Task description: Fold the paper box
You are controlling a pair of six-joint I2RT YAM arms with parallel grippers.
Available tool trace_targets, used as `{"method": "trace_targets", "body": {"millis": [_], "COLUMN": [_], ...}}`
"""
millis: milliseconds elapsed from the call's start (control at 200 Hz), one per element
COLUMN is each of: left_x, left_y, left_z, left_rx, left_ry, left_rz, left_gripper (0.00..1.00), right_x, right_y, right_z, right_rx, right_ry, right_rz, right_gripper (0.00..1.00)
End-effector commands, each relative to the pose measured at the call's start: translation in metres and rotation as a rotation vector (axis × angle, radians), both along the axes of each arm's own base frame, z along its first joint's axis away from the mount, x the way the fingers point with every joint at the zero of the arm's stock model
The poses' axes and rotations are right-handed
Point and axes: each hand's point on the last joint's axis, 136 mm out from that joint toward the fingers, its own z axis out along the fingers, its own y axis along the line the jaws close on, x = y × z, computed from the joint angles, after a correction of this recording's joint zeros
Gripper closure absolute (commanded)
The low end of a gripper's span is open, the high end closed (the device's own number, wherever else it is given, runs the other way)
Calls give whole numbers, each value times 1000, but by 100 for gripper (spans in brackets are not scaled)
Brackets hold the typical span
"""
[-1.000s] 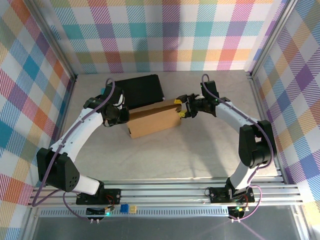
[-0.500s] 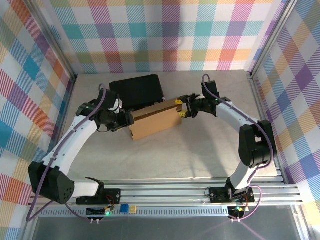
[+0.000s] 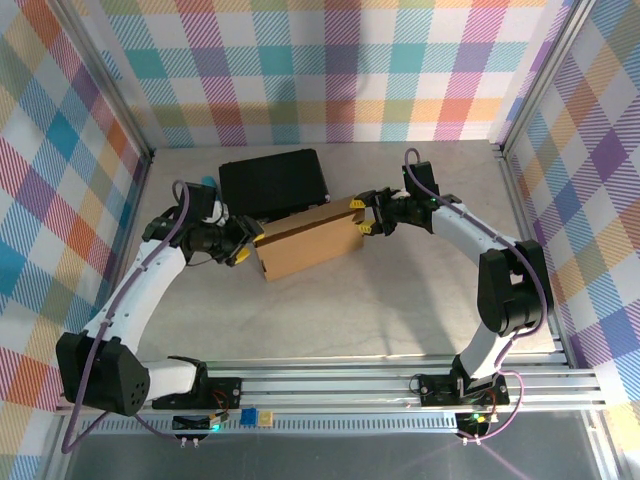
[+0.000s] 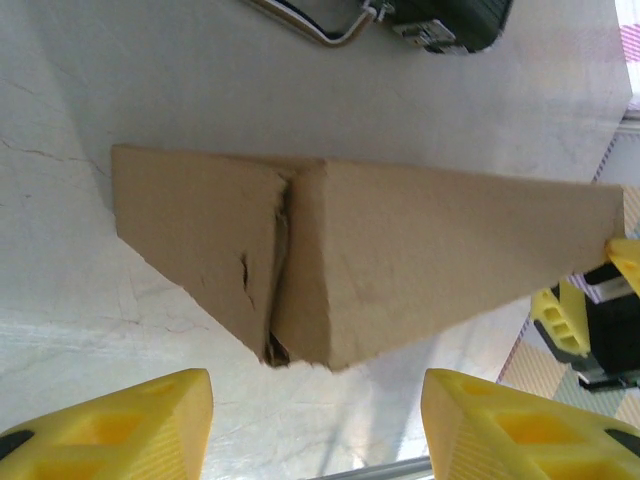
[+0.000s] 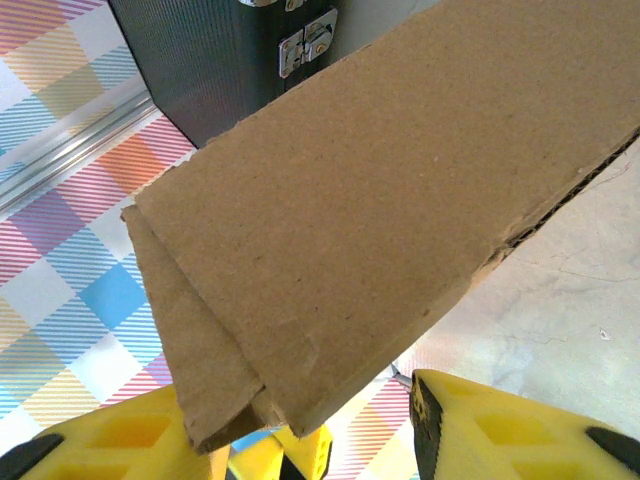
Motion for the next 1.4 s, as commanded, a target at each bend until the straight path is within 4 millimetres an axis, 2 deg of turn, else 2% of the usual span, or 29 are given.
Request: {"method": "trace_targets", "body": {"millis": [0, 80, 175, 295, 410, 590, 740, 925, 1125, 1270, 1395], "left_x": [15, 22, 21, 14, 6, 0, -2, -1, 0, 0, 0], "left_y": [5, 2, 2, 5, 8, 13, 14, 13, 12, 12, 13], "left_z": [5, 0, -13, -29, -44, -51, -52, -51, -50, -48, -48], "left_rx": [-36, -60, -57, -38, -9, 35, 43, 42, 40, 45, 47], "left_ry": [-26, -21, 5, 30, 61, 71, 73, 70, 67, 62, 60], "left_rz": [48, 52, 52, 49, 37, 19, 8, 4, -7, -10, -13], "left_gripper": [43, 46, 54, 66, 71, 79, 81, 82, 82, 83, 83], "right_x": [-9, -10, -10, -10, -11, -14, -14, -6, 3, 6, 6], "right_y": [-6, -7, -7, -7, -8, -11, -14, -19, -16, -15, -19], "right_z": [-27, -29, -31, -32, -35, -40, -36, -15, 8, 12, 2], "right_rx": [-53, -56, -59, -61, -66, -81, -85, -84, -49, -22, -32], "right_ry": [86, 89, 95, 96, 101, 112, 104, 46, -7, -12, 8], "right_rz": [-10, -9, -11, -11, -9, -4, -8, 0, 2, -6, -13], "right_gripper": [51, 52, 52, 52, 53, 60, 60, 46, 41, 41, 43]}}
